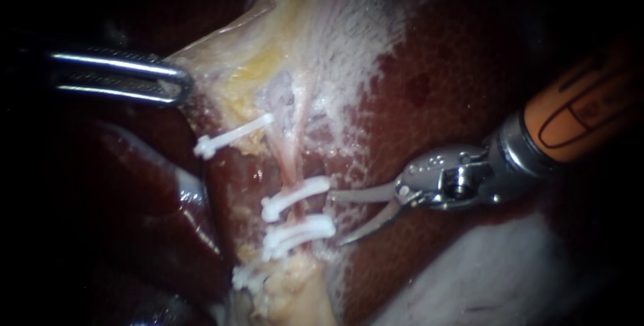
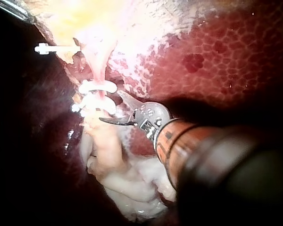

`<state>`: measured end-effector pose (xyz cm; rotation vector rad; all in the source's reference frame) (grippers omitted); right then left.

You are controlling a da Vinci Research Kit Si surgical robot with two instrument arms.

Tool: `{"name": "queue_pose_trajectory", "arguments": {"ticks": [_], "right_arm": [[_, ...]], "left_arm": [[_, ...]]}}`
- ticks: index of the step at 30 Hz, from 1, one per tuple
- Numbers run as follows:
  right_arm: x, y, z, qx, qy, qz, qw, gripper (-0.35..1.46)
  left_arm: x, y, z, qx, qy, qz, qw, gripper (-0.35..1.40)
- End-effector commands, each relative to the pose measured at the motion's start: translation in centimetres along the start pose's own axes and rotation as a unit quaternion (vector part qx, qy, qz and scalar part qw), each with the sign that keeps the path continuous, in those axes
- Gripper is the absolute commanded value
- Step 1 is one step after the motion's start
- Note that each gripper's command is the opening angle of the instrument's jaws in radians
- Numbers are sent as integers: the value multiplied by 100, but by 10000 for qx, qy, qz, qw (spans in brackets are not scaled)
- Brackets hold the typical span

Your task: Go to the cutting position right tube

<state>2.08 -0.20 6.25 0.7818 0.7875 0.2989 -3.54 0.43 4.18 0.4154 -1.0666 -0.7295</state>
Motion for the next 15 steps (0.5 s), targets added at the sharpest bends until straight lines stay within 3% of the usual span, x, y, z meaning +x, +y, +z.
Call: {"name": "queue_pose_trajectory", "arguments": {"ticks": [1,9,15], "right_arm": [[1,1,2,-7,3,2,10000,96],[14,6,18,21,-19,45,10000,88],[16,7,25,140,-97,70,9998,76]], "left_arm": [[0,-1,0,-2,-14,-3,10000,-35],[-1,-5,1,-18,-17,23,10000,-35],[-1,-6,2,-10,-16,22,10000,-35]]}}
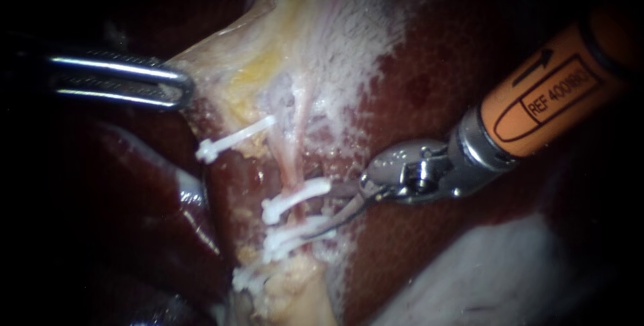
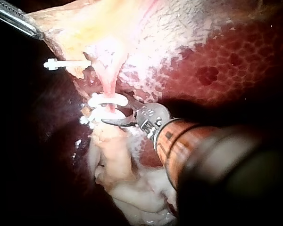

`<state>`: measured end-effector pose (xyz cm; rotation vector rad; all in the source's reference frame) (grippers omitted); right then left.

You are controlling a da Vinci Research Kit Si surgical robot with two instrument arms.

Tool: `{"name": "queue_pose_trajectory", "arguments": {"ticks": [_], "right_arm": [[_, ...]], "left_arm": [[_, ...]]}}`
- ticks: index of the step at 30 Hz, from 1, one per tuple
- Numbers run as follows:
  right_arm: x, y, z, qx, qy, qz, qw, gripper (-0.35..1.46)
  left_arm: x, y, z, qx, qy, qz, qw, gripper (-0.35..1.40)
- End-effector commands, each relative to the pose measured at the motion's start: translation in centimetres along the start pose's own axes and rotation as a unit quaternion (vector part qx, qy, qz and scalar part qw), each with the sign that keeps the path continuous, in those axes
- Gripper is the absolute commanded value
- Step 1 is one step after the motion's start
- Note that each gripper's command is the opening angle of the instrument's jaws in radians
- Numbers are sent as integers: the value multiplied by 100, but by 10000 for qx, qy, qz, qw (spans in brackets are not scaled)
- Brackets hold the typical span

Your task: Go to the cutting position right tube

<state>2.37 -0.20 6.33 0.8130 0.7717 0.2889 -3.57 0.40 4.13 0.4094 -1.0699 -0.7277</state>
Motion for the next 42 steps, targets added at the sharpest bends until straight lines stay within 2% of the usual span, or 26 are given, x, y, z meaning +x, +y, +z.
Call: {"name": "queue_pose_trajectory", "arguments": {"ticks": [1,6,17,31,42], "right_arm": [[0,0,1,26,-17,31,10000,73],[1,-1,9,80,-79,44,9999,64],[9,-1,20,66,-78,50,9999,58],[12,0,22,72,-65,82,9999,39],[12,0,22,73,-67,79,9999,36]], "left_arm": [[1,0,1,1,3,-1,10000,-35],[0,0,2,-2,2,-2,10000,-35],[1,-1,3,5,3,1,10000,-35],[2,-2,4,0,2,2,10000,-35],[2,-2,5,11,4,3,10000,-35]]}}
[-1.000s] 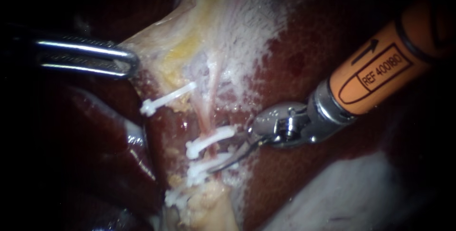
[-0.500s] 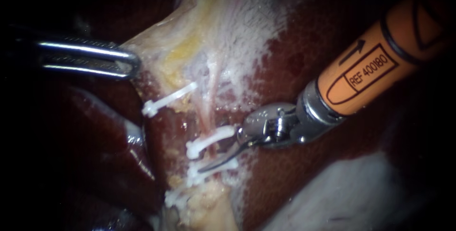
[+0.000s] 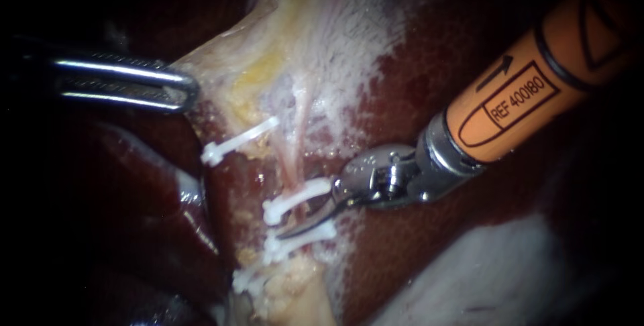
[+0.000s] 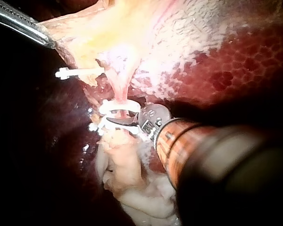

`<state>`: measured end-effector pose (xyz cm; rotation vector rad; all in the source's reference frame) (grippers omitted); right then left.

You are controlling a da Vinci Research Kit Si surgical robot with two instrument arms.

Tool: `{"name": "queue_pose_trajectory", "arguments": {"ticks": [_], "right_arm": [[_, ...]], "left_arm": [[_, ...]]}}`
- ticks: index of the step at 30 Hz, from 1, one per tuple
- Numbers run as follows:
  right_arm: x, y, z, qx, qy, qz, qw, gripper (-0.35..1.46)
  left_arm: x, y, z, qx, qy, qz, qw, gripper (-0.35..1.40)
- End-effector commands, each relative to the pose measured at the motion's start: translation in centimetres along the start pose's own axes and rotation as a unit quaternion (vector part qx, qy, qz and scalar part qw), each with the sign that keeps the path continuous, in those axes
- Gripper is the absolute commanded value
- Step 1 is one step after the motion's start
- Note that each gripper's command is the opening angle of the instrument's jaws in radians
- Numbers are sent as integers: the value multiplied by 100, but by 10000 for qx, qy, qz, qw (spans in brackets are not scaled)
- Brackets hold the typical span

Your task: Go to the cutting position right tube

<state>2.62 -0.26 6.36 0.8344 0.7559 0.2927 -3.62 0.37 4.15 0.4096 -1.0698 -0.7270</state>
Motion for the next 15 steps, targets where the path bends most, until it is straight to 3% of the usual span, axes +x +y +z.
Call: {"name": "queue_pose_trajectory", "arguments": {"ticks": [1,15], "right_arm": [[0,0,0,2,-2,-3,10000,36],[0,0,1,3,-4,-7,10000,36]], "left_arm": [[0,0,0,9,2,1,10000,-35],[1,0,1,7,2,2,10000,-35]]}}
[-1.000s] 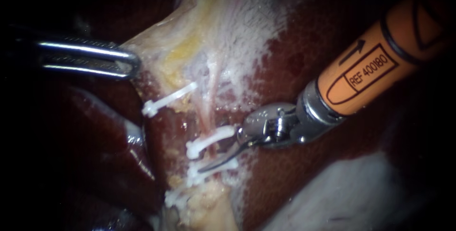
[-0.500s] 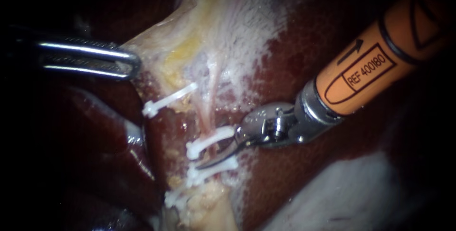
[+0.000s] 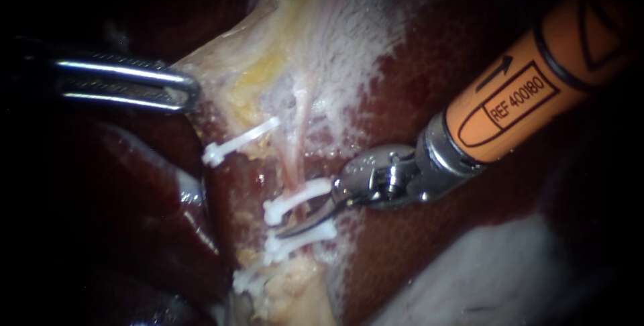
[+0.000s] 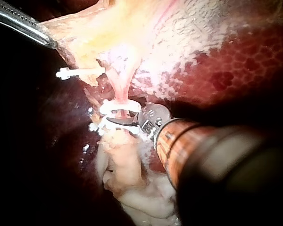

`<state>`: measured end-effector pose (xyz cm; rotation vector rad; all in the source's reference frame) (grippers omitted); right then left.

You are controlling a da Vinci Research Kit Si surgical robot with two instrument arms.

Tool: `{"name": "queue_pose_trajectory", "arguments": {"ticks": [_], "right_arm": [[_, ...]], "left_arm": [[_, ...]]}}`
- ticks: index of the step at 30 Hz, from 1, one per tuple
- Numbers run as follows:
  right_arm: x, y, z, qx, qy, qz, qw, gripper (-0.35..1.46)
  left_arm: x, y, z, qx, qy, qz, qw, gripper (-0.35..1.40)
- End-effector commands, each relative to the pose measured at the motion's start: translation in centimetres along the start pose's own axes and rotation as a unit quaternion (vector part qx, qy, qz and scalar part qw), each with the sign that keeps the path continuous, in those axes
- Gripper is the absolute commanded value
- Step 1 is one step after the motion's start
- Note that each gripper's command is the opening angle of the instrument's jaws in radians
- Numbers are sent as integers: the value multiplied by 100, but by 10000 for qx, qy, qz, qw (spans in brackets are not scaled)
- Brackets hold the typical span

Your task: Go to the cutting position right tube

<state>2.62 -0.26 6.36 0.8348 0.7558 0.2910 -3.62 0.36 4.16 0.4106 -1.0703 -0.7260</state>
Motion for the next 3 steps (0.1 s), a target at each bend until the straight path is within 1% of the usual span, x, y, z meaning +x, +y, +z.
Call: {"name": "queue_pose_trajectory", "arguments": {"ticks": [1,3], "right_arm": [[0,0,0,-1,-1,-2,10000,36],[-1,0,1,-1,-1,-4,10000,36]], "left_arm": [[0,0,0,0,1,0,10000,-35],[0,0,0,0,1,0,10000,-35]]}}
